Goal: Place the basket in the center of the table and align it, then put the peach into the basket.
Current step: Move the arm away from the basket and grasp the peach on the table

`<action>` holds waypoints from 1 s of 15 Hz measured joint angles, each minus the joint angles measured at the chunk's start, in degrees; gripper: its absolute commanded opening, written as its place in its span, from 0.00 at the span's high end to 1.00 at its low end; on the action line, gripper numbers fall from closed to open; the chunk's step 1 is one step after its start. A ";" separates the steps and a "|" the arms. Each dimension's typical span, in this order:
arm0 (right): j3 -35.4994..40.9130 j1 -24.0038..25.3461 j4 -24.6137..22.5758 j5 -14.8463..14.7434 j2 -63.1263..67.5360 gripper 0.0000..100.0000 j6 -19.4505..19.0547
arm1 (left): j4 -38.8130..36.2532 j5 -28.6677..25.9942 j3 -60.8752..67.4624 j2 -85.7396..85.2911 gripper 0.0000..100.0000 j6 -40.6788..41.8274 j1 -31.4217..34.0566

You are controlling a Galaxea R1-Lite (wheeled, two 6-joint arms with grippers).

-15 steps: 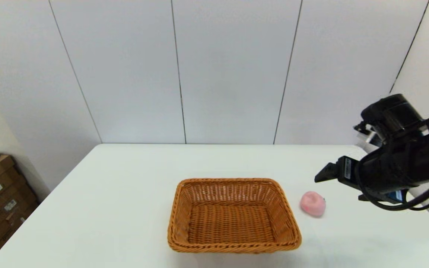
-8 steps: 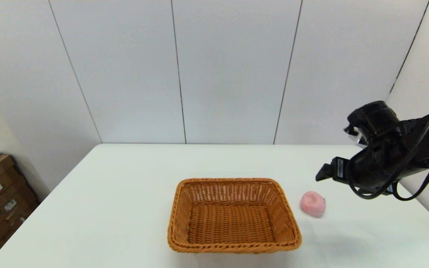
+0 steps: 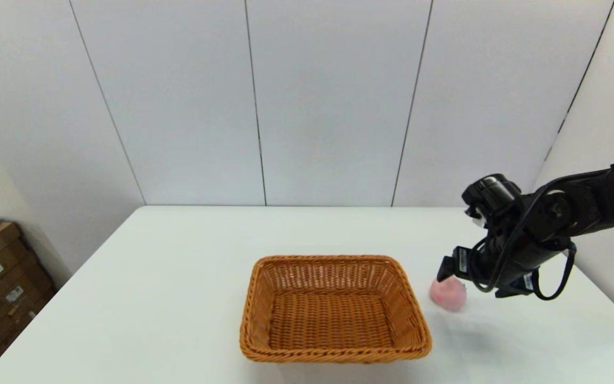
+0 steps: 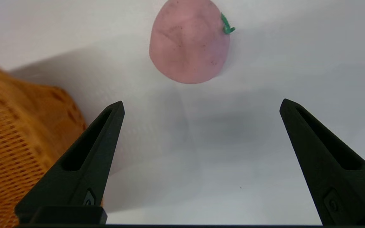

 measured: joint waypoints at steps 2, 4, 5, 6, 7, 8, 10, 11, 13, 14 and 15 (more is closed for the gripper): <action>-1.54 0.13 -0.04 0.01 3.12 0.00 0.17 | 0.00 0.02 0.02 0.00 0.00 0.00 0.00; -3.45 0.00 -0.01 0.04 6.12 0.00 0.23 | 0.00 0.00 0.04 0.00 0.00 0.00 0.00; -4.52 -0.04 -0.01 0.06 7.67 0.00 0.26 | 0.00 0.00 0.06 0.00 0.00 0.00 0.00; -5.57 -0.04 -0.01 0.06 9.02 0.00 0.26 | 0.00 0.00 0.09 0.00 0.00 0.00 0.00; -6.69 -0.06 0.00 0.11 10.26 1.00 0.26 | 0.00 0.00 0.09 0.00 0.00 0.00 0.00; -7.77 -0.09 0.02 0.15 11.39 1.00 0.23 | 0.00 0.00 0.09 0.00 0.00 0.02 0.00; -9.37 -0.15 0.07 0.12 13.20 1.00 0.28 | 0.02 0.00 0.09 0.00 0.00 0.00 0.00; -10.14 -0.26 0.16 0.09 13.96 1.00 0.34 | 0.02 0.02 0.09 0.00 0.00 0.02 0.00; -11.00 -0.28 0.18 0.11 15.08 1.00 0.44 | 0.00 0.00 0.06 0.00 0.00 0.02 0.00; -11.19 -0.30 0.18 0.09 15.41 1.00 0.44 | 0.02 0.00 0.04 0.00 0.00 0.02 0.00; -11.28 -0.34 0.18 0.11 15.53 1.00 0.45 | 0.00 0.02 0.04 0.00 0.00 0.02 0.00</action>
